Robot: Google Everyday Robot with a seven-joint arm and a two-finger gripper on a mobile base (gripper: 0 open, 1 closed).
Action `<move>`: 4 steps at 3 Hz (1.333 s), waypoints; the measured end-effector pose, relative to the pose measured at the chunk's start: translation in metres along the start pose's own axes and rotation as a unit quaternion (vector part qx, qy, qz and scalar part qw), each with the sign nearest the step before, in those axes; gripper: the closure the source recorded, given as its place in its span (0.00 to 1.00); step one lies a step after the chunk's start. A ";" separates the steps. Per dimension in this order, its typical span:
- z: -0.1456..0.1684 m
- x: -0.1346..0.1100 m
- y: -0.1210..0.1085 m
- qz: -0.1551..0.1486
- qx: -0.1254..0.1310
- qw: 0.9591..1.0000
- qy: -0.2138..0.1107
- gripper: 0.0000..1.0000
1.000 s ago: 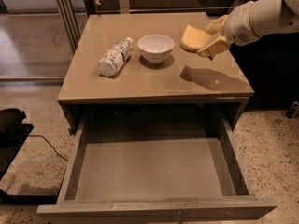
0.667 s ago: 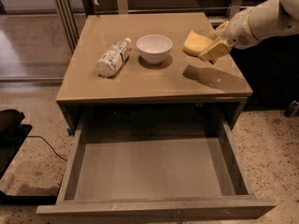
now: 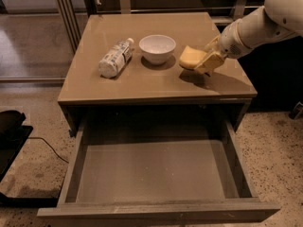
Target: Pick sponge from top drawer and place on counter
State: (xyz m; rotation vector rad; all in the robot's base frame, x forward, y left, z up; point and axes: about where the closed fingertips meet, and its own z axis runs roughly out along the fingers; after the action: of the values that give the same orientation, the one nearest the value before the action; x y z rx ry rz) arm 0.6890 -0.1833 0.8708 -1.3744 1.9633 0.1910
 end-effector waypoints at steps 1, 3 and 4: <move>0.020 -0.002 0.011 -0.003 -0.013 1.000 0.016 0.81; 0.021 -0.002 0.012 -0.003 -0.014 1.000 0.017 0.35; 0.021 -0.002 0.012 -0.003 -0.014 1.000 0.017 0.11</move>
Offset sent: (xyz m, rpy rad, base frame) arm 0.0000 0.0137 -0.0139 -0.0220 0.0264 0.0100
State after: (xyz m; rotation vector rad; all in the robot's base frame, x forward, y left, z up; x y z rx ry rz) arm 0.6889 -0.1665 0.8532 -1.4097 1.9914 0.1954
